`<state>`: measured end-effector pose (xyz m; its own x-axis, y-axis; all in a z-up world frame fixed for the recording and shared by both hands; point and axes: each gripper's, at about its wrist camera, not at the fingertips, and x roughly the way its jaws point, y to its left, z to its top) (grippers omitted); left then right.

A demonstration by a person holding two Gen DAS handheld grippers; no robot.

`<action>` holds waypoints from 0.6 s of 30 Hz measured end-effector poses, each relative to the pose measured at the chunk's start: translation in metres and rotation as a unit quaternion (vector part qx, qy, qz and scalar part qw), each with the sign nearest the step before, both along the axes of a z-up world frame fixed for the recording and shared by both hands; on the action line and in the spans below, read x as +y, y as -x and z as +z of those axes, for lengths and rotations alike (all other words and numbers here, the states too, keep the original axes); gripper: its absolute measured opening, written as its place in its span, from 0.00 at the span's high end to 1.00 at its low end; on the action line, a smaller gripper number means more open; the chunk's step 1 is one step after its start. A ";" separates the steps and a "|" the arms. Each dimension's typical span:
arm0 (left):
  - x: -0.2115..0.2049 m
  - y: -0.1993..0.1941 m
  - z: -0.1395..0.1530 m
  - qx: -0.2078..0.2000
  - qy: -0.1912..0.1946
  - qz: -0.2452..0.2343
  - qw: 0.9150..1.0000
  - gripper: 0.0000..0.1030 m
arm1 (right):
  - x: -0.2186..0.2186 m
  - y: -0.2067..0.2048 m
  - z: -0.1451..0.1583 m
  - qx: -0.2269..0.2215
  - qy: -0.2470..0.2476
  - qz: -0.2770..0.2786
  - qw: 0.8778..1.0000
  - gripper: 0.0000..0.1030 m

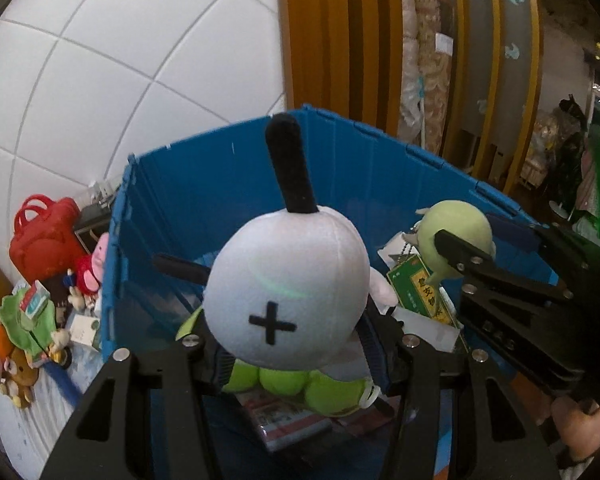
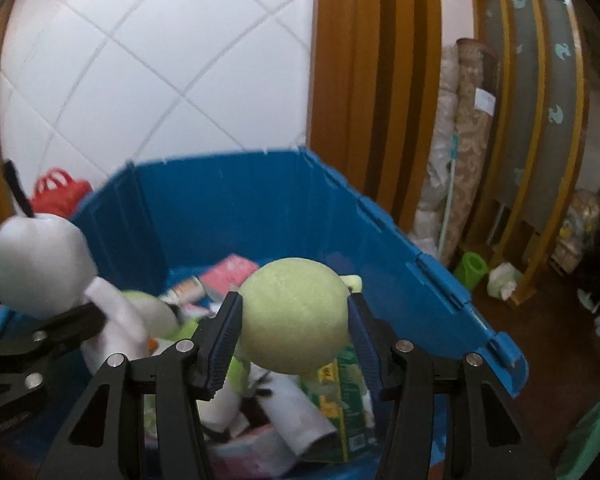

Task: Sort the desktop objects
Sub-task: 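Carry the white and green plushes over the blue crate with both tools, then open both tools to drop the two plushes into the crate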

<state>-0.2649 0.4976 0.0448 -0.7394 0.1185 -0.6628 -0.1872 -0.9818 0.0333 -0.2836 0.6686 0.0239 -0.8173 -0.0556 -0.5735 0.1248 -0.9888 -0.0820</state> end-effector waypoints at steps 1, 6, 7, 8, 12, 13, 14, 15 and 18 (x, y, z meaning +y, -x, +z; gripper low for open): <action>0.001 0.001 -0.002 -0.005 0.000 0.002 1.000 0.49 | 0.001 0.009 -0.004 -0.021 -0.003 -0.001 1.000 0.49; 0.005 0.008 -0.009 -0.020 0.006 0.013 1.000 0.46 | 0.003 0.027 -0.015 -0.071 -0.024 -0.002 0.997 0.49; 0.005 0.009 -0.009 -0.021 0.007 0.015 1.000 0.45 | 0.003 0.027 -0.015 -0.071 -0.024 -0.002 0.997 0.49; 0.006 0.009 -0.009 -0.022 0.011 0.019 1.000 0.43 | 0.001 0.028 -0.017 -0.089 -0.026 0.009 0.996 0.48; 0.007 0.006 -0.007 -0.018 0.016 0.026 0.999 0.23 | -0.001 0.028 -0.020 -0.103 -0.046 0.004 0.994 0.45; 0.007 0.004 -0.006 -0.017 0.017 0.027 0.999 0.21 | 0.000 0.028 -0.019 -0.108 -0.043 0.006 0.993 0.45; 0.006 0.003 -0.006 -0.017 0.019 0.028 0.999 0.20 | 0.000 0.028 -0.019 -0.108 -0.043 0.006 0.993 0.40; 0.005 0.002 -0.004 -0.019 0.020 0.029 0.999 0.19 | 0.000 0.027 -0.019 -0.111 -0.045 0.003 0.993 0.35; 0.001 -0.003 -0.002 -0.018 0.026 0.035 0.999 0.19 | 0.000 0.029 -0.021 -0.118 -0.053 -0.001 0.992 0.06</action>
